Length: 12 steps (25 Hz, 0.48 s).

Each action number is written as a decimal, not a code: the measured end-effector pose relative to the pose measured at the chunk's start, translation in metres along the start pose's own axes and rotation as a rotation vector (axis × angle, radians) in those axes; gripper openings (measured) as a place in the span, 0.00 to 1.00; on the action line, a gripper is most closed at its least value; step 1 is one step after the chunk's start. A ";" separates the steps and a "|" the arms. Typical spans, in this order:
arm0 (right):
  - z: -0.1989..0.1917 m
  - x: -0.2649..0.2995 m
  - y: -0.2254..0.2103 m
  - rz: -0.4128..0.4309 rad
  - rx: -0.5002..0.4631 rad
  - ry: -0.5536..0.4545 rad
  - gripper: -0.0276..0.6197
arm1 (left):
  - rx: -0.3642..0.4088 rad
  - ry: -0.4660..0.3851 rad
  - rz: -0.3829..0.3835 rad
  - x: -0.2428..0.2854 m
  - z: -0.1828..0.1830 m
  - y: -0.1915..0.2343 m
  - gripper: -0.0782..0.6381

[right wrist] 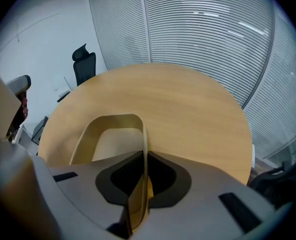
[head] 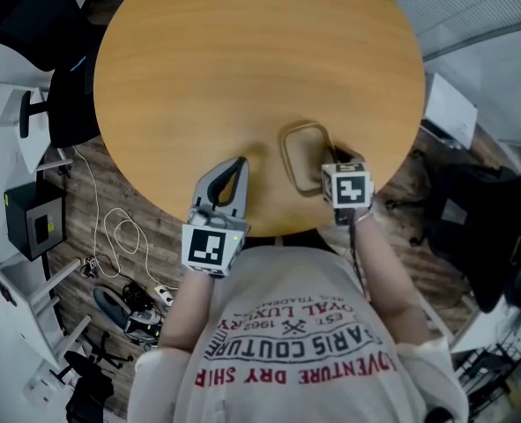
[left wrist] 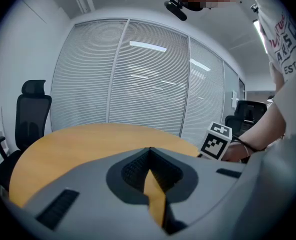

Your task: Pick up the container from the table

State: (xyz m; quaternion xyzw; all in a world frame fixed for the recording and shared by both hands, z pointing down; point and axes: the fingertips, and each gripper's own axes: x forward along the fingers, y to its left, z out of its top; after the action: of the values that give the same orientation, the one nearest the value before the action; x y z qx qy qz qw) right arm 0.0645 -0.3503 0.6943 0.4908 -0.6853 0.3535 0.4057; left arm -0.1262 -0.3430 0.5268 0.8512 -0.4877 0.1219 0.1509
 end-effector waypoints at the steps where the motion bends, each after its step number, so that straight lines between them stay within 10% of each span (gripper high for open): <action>1: 0.000 0.000 -0.001 -0.004 -0.001 0.004 0.08 | 0.000 0.002 0.001 0.000 -0.001 0.001 0.11; 12: 0.024 -0.022 -0.001 0.040 -0.053 -0.085 0.05 | 0.012 -0.013 0.014 -0.004 0.009 0.005 0.11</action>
State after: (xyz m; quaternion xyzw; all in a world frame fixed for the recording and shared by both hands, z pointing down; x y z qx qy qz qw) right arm 0.0643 -0.3634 0.6642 0.4807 -0.7206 0.3221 0.3821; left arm -0.1316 -0.3456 0.5182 0.8494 -0.4940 0.1203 0.1416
